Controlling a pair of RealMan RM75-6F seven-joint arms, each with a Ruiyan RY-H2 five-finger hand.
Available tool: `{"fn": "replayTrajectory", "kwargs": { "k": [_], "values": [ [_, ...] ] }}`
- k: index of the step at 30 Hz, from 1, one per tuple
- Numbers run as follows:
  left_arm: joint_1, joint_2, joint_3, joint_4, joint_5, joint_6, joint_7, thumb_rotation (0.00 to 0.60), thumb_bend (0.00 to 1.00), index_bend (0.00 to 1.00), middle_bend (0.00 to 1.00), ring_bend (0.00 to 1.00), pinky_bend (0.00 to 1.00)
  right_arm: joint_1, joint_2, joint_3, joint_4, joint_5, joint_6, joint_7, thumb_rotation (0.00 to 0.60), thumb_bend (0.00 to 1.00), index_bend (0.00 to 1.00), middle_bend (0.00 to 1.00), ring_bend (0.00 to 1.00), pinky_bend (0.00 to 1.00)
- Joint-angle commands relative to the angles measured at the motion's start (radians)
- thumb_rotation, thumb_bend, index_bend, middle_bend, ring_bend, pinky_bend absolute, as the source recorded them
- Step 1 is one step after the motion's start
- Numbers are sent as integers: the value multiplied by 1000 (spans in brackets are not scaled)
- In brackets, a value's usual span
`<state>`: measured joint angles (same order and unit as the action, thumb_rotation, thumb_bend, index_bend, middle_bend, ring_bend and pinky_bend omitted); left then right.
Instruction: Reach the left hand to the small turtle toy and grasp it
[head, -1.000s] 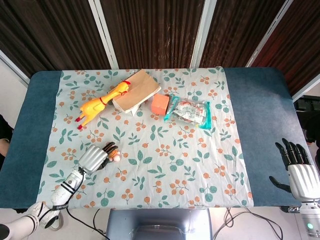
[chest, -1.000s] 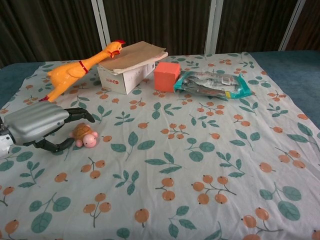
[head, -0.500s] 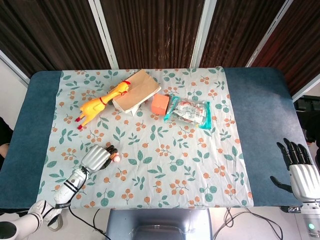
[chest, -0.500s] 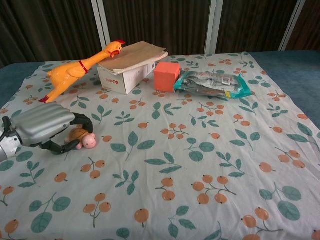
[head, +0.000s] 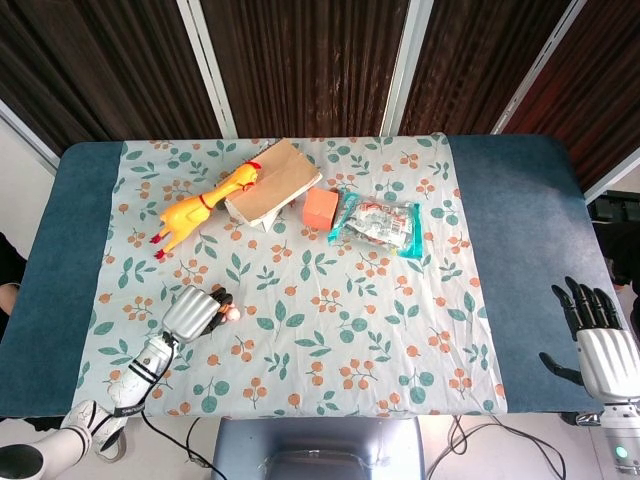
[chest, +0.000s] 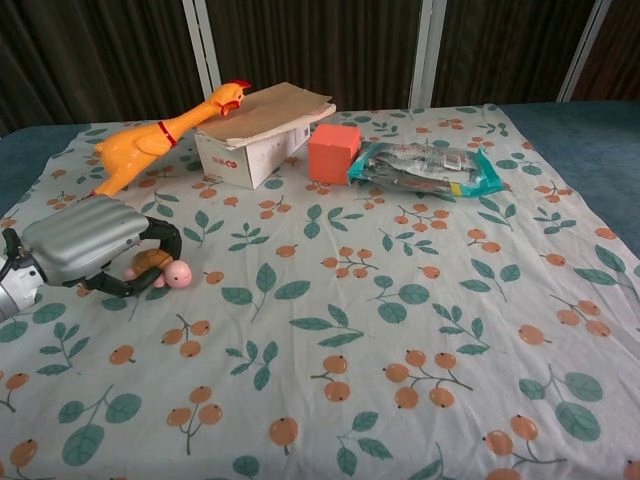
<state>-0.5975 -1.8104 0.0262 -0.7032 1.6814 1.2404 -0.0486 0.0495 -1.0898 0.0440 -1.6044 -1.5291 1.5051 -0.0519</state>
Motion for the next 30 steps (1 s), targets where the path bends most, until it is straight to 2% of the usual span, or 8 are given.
{"fn": "replayTrajectory", "kwargs": {
  "k": [1,6,9,10,15,17,22,30],
  "values": [
    [2,-20,2,31,8,30,-16,600,509,785,942,1000,1000,0,0,0,0,0,0,0,600,261,0,0,0,0],
    [2,-23,12,51,9,34,-45,600,530,699,853,1000,1000,-1,3,1,-1,1,2,2,600,261,0,0,0,0],
    [-1,-9,24,37,6,3,-48,600,519,512,665,1000,1000,-1,3,1,-1,0,1,3,600,262,0,0,0,0],
    [-2,-4,26,29,6,-1,-51,600,517,483,635,1000,1000,-1,3,1,-2,1,0,2,600,262,0,0,0,0],
    [-1,12,28,-2,-5,-16,-41,600,500,200,309,994,1000,-2,2,1,-3,1,1,-2,600,261,0,0,0,0],
    [0,28,27,-37,-16,-37,-25,600,492,120,241,994,1000,-1,-1,0,-3,1,-1,-4,600,261,0,0,0,0],
    [7,56,24,-91,-20,-18,4,600,481,101,178,994,1000,2,-2,-1,-3,3,-11,-8,600,261,0,0,0,0],
    [5,69,22,-118,-33,-44,36,600,481,235,227,995,1000,1,1,-3,-7,0,-9,-6,600,261,0,0,0,0]
  ]
}}
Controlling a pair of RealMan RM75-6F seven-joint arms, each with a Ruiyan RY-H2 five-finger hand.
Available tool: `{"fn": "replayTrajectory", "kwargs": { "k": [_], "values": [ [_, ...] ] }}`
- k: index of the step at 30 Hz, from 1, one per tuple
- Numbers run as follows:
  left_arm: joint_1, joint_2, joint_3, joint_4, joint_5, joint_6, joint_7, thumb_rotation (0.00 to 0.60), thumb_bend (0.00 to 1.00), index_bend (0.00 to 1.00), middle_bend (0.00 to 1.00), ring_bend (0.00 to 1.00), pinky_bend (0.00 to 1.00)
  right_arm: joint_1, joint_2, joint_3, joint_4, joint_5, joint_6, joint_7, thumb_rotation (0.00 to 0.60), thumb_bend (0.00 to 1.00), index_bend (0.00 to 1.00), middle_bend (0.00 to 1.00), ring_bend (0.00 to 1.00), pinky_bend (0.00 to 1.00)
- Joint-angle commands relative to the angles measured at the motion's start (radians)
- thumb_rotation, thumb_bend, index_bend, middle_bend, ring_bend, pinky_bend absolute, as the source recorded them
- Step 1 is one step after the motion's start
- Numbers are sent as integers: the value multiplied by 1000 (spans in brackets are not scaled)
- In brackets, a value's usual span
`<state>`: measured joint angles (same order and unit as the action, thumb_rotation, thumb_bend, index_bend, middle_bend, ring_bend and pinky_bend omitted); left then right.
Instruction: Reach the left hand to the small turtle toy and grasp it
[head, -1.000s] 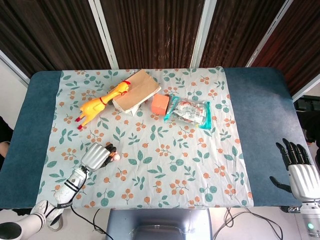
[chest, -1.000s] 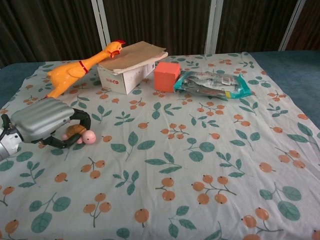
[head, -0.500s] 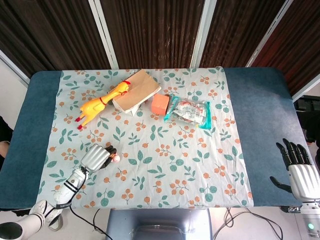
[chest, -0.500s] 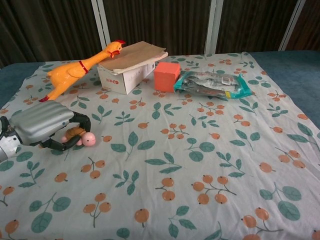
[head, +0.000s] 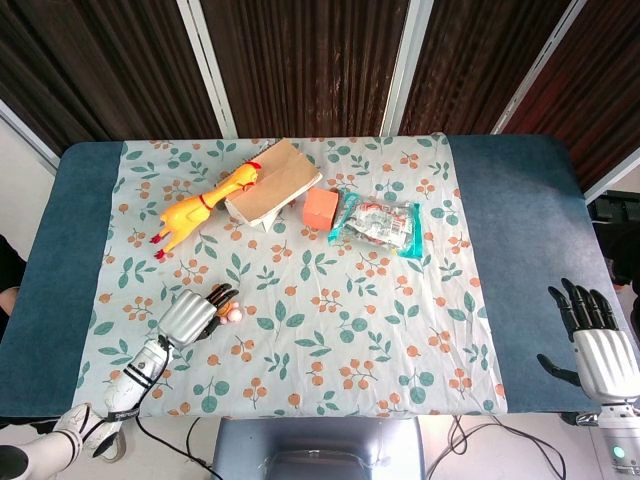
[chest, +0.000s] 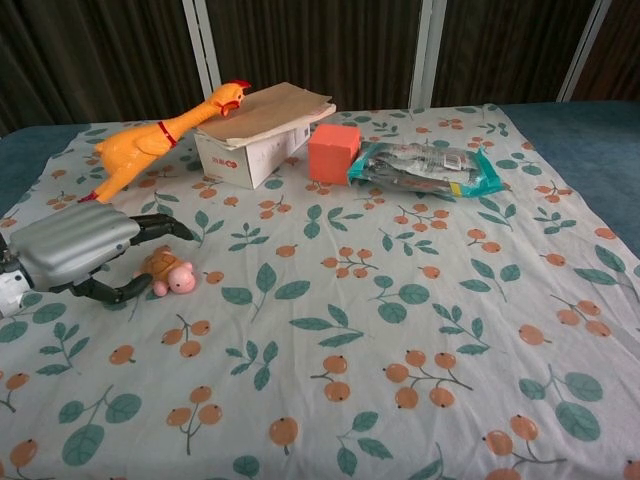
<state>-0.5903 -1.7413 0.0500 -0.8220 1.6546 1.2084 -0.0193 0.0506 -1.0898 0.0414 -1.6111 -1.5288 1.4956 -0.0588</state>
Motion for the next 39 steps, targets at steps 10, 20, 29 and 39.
{"fn": "replayTrajectory", "kwargs": {
  "k": [10,20,29,39],
  "values": [
    [-5,-30,-9,53,-15,-14,0,600,479,442,488,996,1000,2,5,-1,-3,6,-11,1,600,262,0,0,0,0],
    [3,-81,-19,136,6,83,-64,600,524,795,849,1000,1000,2,6,-2,-7,9,-13,-4,600,261,0,0,0,0],
    [1,-95,1,187,17,77,-98,600,502,451,504,970,1000,3,6,-2,-7,8,-14,-4,600,261,0,0,0,0],
    [9,-53,15,117,24,83,-100,600,469,127,110,970,1000,0,6,-1,-8,7,-7,-5,600,261,0,0,0,0]
  ]
}}
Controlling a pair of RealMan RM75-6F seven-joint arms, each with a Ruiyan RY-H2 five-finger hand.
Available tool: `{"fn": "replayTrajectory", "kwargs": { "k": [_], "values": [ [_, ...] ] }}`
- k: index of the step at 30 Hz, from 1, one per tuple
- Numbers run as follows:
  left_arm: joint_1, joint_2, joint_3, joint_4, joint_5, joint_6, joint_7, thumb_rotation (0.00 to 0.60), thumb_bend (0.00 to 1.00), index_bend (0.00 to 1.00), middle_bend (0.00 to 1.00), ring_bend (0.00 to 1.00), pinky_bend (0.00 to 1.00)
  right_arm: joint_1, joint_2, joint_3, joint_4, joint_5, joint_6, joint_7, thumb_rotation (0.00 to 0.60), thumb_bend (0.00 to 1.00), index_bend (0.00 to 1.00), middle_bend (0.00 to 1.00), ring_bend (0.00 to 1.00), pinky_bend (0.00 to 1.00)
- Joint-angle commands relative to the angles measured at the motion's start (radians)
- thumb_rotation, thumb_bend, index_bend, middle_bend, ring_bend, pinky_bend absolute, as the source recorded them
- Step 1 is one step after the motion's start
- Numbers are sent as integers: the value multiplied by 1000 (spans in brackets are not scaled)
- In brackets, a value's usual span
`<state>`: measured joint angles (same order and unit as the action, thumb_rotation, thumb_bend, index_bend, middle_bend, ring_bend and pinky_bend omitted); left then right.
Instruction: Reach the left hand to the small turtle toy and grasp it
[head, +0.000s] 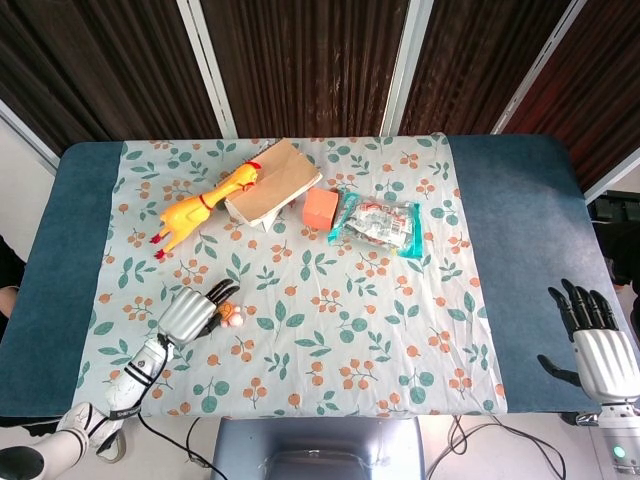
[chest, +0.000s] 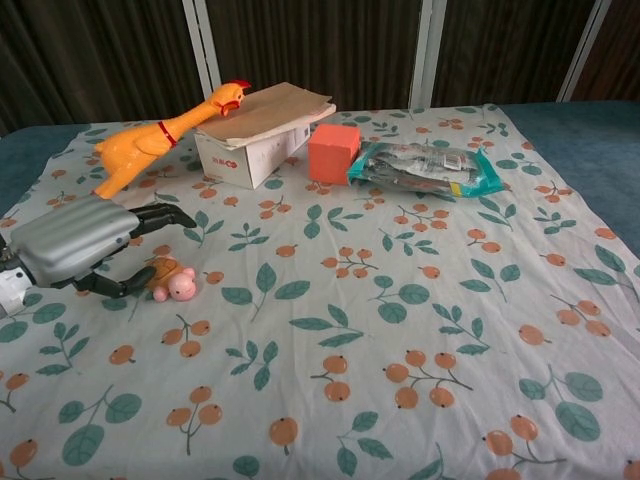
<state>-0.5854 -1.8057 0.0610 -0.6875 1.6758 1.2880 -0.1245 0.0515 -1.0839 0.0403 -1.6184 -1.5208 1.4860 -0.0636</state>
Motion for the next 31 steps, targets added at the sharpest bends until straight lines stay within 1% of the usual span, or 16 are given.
{"fn": "replayTrajectory", "kwargs": {
  "k": [1,4,5,6,7,8,9,11,12,13,15,17,19,20,22,31],
  "values": [
    [5,19,6,-30,3,4,12,600,469,127,110,970,1000,-2,0,0,-1,-3,4,0,600,261,0,0,0,0],
    [21,51,6,-82,10,47,40,600,468,132,117,963,1000,-3,1,-1,-1,-6,7,2,600,261,0,0,0,0],
    [29,68,6,-107,13,70,45,600,467,136,122,941,991,-3,1,-1,-1,-7,6,4,600,261,0,0,0,0],
    [40,91,7,-140,18,98,45,600,465,138,125,901,978,-2,2,-2,-1,-7,6,5,600,261,0,0,0,0],
    [56,133,16,-198,28,132,39,600,464,138,127,830,956,-2,3,-3,-1,-8,5,7,600,262,0,0,0,0],
    [71,171,24,-253,31,151,33,600,461,128,122,713,898,-3,4,-3,-1,-9,5,9,600,262,0,0,0,0],
    [86,215,36,-316,34,166,27,600,460,115,111,571,796,-3,5,-4,0,-9,5,11,600,262,0,0,0,0],
    [128,329,70,-474,36,195,36,600,455,86,85,318,533,-3,8,-5,-1,-10,3,13,600,262,0,0,0,0],
    [150,375,85,-539,34,210,51,600,450,67,76,216,411,-3,10,-7,-2,-9,1,14,600,262,0,0,0,0],
    [185,426,104,-617,26,233,72,600,448,52,69,166,351,-3,12,-8,-5,-9,-2,15,600,261,0,0,0,0],
    [246,479,127,-700,10,282,105,600,440,8,40,66,226,-2,14,-9,-6,-10,-5,16,600,262,0,0,0,0],
    [320,495,140,-725,-5,351,129,600,435,0,27,21,170,0,13,-9,-7,-11,-7,14,600,262,0,0,0,0],
    [368,494,137,-720,-32,378,168,600,430,0,17,5,131,3,10,-9,-8,-16,-8,13,600,261,0,0,0,0],
    [375,500,134,-724,-27,387,185,600,426,0,9,0,113,4,9,-9,-8,-19,-8,12,600,261,0,0,0,0],
    [388,506,120,-730,-18,413,163,600,425,0,0,0,101,6,9,-10,-11,-23,-10,15,600,262,0,0,0,0],
    [409,519,77,-711,-19,404,134,600,422,0,0,0,101,1,10,-23,-13,-50,2,19,600,262,0,0,0,0]
  ]
}}
